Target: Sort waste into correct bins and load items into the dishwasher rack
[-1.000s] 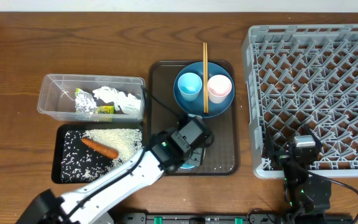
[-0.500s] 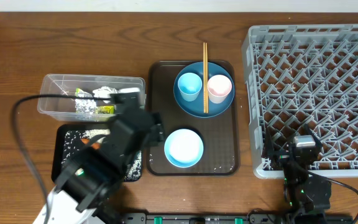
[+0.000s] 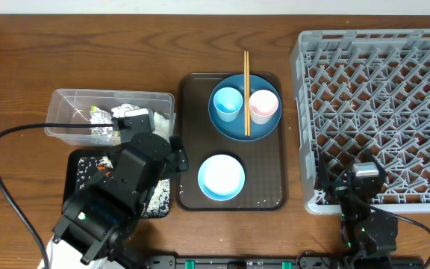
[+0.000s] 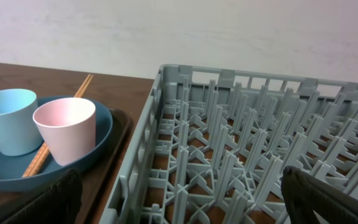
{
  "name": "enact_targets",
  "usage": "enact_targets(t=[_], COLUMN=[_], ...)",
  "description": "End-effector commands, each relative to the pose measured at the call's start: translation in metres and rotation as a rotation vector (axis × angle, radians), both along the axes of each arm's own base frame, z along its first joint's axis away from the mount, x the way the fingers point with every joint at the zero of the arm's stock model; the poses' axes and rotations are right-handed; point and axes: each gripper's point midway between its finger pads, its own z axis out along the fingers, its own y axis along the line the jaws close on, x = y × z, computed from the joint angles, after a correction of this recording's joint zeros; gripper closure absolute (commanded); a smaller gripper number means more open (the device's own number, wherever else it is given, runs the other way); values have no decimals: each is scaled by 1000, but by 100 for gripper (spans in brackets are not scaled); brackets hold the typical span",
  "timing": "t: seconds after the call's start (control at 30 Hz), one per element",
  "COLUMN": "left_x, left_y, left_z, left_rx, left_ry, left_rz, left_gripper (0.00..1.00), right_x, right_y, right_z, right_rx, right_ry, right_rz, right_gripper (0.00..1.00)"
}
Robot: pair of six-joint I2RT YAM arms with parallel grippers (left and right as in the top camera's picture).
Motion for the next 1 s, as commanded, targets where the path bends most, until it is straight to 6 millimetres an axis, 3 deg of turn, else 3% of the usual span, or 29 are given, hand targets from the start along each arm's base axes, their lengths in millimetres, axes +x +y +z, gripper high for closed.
enact_targets(t=[0.0, 0.37, 0.4, 0.97], left_x=[2, 5, 5, 6], left_y=[4, 2, 2, 1], left_z=[2, -3, -3, -6], left_rx=[21, 33, 33, 39], left_ry=[-5, 12, 12, 21], left_rz=[12, 12, 12, 12], left_gripper=[6, 4, 0, 2], right_x=[0, 0, 0, 0], right_y=[-3, -3, -3, -3], right_z=[-1, -1, -1, -1], right_rx=[-6, -6, -6, -6], right_ry=[3, 3, 3, 3], right_rz=[-13, -13, -12, -13], right_gripper=[1, 1, 1, 1])
